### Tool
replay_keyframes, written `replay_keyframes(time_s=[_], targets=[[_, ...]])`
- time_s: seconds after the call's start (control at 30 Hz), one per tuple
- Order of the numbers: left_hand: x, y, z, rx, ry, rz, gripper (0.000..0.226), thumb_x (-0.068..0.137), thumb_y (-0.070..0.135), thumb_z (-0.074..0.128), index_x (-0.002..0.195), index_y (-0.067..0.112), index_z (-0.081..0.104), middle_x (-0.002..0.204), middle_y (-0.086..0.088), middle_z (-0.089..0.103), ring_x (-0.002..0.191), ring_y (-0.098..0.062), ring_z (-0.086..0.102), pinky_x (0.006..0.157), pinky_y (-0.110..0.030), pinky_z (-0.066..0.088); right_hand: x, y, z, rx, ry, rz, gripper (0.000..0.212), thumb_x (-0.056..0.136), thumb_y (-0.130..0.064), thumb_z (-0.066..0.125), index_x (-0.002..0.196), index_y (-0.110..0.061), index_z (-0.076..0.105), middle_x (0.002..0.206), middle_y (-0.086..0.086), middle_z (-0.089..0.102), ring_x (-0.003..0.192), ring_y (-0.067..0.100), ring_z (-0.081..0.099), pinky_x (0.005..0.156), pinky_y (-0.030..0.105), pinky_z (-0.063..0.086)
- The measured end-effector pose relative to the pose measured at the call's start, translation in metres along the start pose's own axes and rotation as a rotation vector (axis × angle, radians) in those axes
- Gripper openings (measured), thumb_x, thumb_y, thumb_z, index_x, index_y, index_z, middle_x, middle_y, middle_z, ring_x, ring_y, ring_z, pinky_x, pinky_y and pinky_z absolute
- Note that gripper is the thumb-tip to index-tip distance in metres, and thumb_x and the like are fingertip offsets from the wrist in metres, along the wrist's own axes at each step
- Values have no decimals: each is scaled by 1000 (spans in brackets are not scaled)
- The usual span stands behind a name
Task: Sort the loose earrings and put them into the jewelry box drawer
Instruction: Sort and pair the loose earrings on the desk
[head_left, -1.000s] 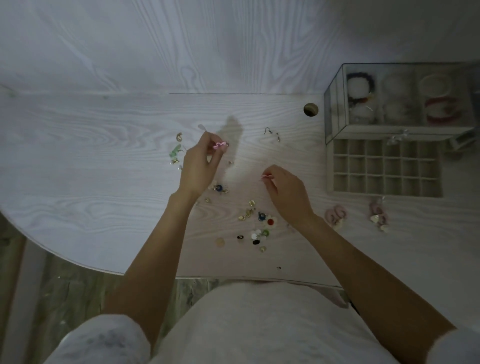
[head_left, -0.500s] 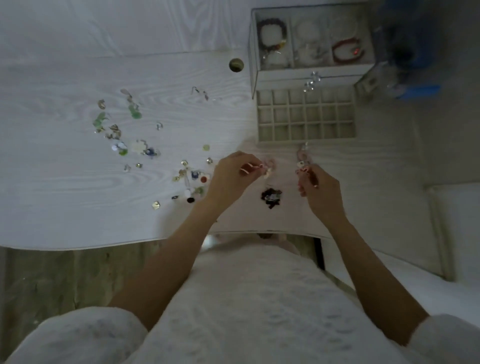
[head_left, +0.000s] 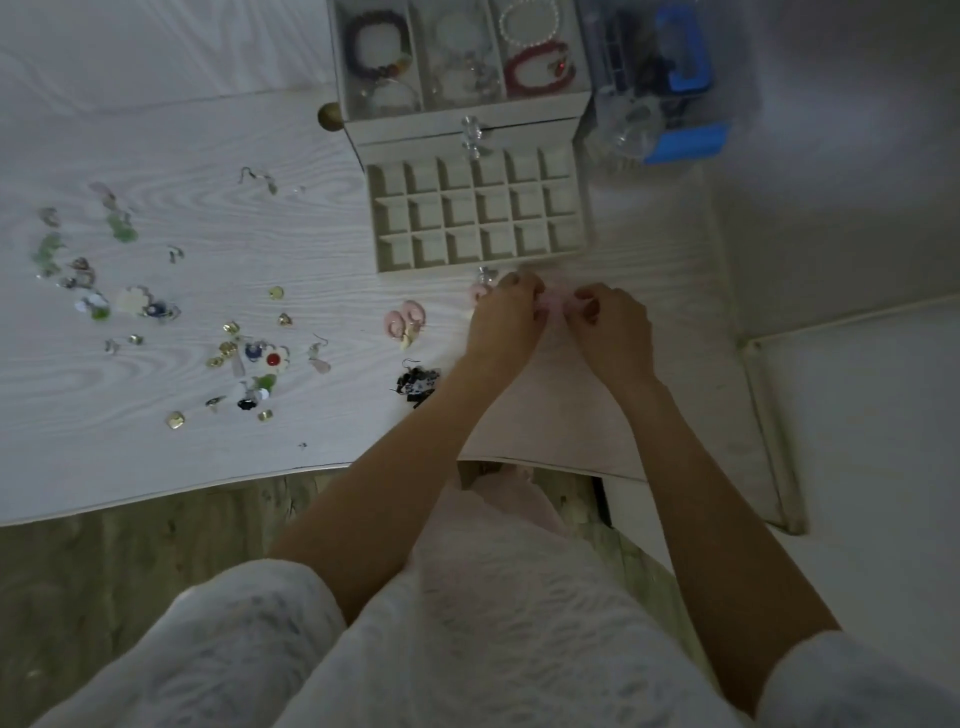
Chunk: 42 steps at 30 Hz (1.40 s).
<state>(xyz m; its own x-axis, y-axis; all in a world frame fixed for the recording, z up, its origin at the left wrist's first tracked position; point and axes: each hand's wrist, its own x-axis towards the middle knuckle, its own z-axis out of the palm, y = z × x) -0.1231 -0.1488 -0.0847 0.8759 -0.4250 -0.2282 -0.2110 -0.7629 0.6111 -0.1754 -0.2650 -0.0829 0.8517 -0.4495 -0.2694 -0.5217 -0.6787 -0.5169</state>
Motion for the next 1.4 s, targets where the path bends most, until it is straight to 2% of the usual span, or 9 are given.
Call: replay_keyframes(time_s=[0.23,0.4,0.6,0.9,1.0,1.13,1.23,1.3,1.4], targets=[[1,1,3,123,8,10,31,83,-1,55,114,0,57,119,-21,52,101,-36,54,81,-41,46,7,13,-2,13,-43,-164,54,81,-4,60,132,-13,47,126,16,44,107,30,48,86,33,42],[2,5,7,16,76,-53,24,80,-4,55,103,1,64,102,-21,60,90,-36,57,71,-39,43,14,0,2,24,-62,-192,32,81,1,55,113,-5,59,113,17,52,97,31,55,75,27,38],[-1,3,7,-73,157,-101,25,79,-2,59,103,4,65,103,-18,63,92,-32,56,71,-25,32,8,-6,4,54,-92,-139,27,82,-4,59,109,-6,59,110,15,53,92,27,55,72,24,36],[0,-1,4,-66,69,84,38,73,-9,45,103,-1,67,102,-23,65,87,-38,62,74,-42,50,2,-1,8,80,-80,-121,31,76,-5,62,107,-12,63,106,11,57,86,22,58,73,20,36],[-4,-2,-6,-73,63,68,41,76,-9,47,111,3,63,112,-18,63,95,-34,61,81,-36,46,-1,-2,4,64,-50,-147,32,78,-2,60,109,-9,62,110,14,56,87,22,57,74,16,35],[-29,-13,-40,-39,240,218,29,82,1,54,107,7,65,105,-11,66,84,-29,65,64,-33,49,-17,-15,-4,36,13,-358,28,83,-2,57,110,-9,60,109,13,55,92,28,58,79,37,49],[-63,-43,-71,57,420,283,21,87,16,53,104,15,66,94,0,69,74,-18,65,55,-25,46,-33,-45,2,5,-11,-525,23,85,-2,55,106,-6,62,107,12,58,99,26,54,84,27,41],[-87,-76,-86,87,503,251,17,88,15,55,98,15,68,84,3,69,71,-15,64,55,-21,44,-43,-72,16,-3,-80,-614,20,86,-2,54,103,-5,63,103,12,60,101,26,53,82,23,36],[-124,-135,-106,128,574,66,16,88,16,55,96,15,69,82,2,70,74,-17,62,57,-29,49,-57,-116,52,-12,-191,-770,19,86,-5,54,101,-5,65,100,11,62,100,28,54,87,35,43]])
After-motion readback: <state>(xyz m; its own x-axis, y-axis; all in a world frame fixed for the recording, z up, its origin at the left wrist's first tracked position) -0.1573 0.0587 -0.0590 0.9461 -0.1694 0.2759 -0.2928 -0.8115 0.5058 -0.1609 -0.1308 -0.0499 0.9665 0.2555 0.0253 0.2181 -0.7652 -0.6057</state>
